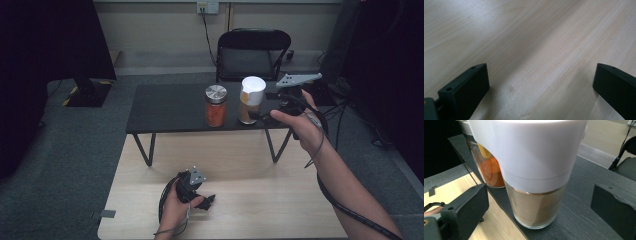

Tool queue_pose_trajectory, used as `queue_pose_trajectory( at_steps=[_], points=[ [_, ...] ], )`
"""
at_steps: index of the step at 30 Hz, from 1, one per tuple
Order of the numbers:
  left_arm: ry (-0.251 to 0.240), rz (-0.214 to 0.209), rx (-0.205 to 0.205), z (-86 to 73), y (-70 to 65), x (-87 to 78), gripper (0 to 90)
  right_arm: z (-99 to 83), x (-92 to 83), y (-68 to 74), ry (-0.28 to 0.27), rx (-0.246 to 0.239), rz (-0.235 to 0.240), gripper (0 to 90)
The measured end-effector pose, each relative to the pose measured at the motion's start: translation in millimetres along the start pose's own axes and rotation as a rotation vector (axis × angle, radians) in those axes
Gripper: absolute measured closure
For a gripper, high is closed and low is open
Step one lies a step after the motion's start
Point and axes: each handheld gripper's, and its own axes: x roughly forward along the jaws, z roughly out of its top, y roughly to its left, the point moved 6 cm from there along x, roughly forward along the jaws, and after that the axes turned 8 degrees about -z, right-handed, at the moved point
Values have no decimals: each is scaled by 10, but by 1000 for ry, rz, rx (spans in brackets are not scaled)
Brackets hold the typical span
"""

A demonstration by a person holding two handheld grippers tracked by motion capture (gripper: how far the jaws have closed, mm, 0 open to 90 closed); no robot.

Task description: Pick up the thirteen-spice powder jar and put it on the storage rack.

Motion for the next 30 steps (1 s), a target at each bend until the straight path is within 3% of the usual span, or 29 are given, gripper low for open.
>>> queue_pose_trajectory(
  at_steps=[30],
  points=[
    [0,0,0,0,0,0,0,-160,-43,18,-17,6,21,8]
  ],
)
